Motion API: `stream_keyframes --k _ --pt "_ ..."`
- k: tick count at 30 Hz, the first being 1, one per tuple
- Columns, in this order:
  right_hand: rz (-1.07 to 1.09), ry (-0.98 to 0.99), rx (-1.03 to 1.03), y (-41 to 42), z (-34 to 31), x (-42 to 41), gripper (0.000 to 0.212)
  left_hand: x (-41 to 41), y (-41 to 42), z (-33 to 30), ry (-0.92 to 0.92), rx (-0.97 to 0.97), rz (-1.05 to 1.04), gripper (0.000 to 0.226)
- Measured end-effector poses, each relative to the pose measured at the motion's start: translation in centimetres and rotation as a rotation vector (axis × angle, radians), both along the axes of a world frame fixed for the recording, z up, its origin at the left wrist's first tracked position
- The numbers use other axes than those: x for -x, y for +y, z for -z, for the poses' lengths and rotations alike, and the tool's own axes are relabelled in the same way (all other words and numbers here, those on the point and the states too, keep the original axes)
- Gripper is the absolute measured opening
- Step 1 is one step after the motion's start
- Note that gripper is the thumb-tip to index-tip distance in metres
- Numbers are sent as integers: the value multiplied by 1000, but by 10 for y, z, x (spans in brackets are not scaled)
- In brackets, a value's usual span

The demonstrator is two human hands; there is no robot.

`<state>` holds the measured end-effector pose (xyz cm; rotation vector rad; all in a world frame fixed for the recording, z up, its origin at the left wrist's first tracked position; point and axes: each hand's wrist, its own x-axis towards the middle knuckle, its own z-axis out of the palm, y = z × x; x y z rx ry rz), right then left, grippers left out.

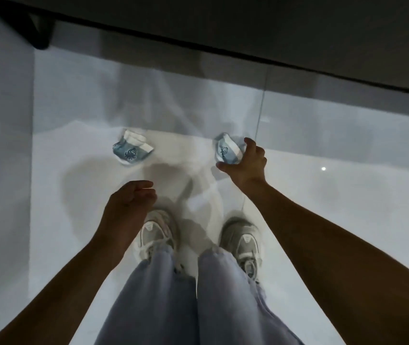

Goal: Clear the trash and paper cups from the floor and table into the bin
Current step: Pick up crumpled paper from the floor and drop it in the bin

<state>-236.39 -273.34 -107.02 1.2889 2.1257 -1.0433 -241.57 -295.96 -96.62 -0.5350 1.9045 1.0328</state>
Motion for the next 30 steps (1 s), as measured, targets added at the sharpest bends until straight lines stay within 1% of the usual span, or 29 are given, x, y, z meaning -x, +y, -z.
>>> stream_keyframes --k 2,5,7,9,12,15,16,18,20,23,25,27,30 --pt "-12 14 -70 -11 21 6 86 4 0 18 4 3 15 21" --pt "-27 4 -214 -20 37 11 69 12 5 35 -3 -3 24 20" --pt "-47 13 -228 -21 37 13 64 18 9 40 -18 -16 9 21" --pt "-77 63 -185 -26 29 15 66 25 13 40 -45 -43 -38 20" --pt "-198 236 -32 -47 -2 20 72 36 21 35 -68 -127 -153 23" --pt "-411 372 89 -80 -39 21 77 44 26 26 -56 -204 -257 38" --pt "-464 403 101 -90 -49 20 79 45 25 22 -52 -203 -261 42" --pt "-512 442 123 -106 -65 22 81 45 18 14 -50 -189 -212 38" --pt "-502 418 170 -118 -75 28 84 45 8 6 -43 -180 -167 34" --pt "-447 395 252 -130 -82 35 87 49 -8 3 -27 -132 -146 41" --pt "-479 391 272 -136 -79 40 91 52 -20 6 28 -94 -164 41" --pt "-548 339 239 -139 -68 49 95 55 -35 11 132 5 -229 43" --pt "-585 252 162 -144 -41 74 94 61 -62 21 271 135 -408 46"
